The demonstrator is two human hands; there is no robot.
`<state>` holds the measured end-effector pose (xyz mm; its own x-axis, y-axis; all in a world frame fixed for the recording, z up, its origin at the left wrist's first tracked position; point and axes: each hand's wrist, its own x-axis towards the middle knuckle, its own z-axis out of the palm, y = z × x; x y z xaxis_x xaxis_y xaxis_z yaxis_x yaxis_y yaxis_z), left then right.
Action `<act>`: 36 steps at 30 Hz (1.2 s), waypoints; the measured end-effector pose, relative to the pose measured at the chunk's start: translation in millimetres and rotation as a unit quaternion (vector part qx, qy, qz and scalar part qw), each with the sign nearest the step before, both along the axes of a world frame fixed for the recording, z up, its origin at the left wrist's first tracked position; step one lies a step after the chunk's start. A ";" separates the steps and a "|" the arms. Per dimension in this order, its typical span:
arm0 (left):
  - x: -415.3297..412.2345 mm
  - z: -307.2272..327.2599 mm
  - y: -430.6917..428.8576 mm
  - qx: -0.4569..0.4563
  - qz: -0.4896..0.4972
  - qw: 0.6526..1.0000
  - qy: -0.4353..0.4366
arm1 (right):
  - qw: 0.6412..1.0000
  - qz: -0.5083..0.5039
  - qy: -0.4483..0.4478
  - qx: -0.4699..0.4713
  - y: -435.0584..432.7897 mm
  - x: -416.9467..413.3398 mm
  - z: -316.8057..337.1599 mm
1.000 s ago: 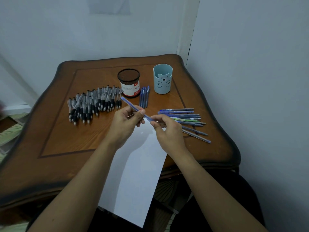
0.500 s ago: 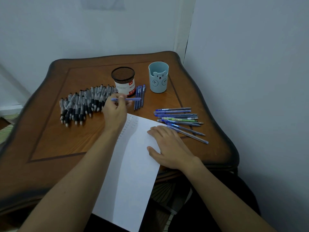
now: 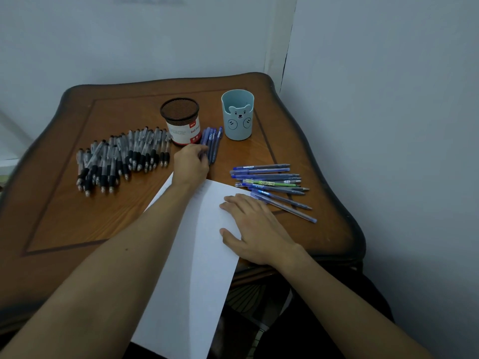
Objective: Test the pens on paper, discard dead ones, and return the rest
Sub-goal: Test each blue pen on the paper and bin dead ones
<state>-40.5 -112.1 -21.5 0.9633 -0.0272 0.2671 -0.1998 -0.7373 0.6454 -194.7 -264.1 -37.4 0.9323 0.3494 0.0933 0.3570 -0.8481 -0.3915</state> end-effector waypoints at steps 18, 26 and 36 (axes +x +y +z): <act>-14.3 -8.7 0.5 0.202 -0.157 0.967 -0.013 | 1.000 -0.024 -0.015 0.004 3.8 -2.8 0.7; -17.9 -6.1 0.6 0.208 -0.194 0.959 -0.014 | 0.999 -0.025 -0.019 -0.002 4.3 -3.0 0.3; -18.1 -11.1 5.6 0.206 -0.108 0.973 -0.014 | 1.000 -0.009 -0.018 -0.005 4.8 -3.5 -2.0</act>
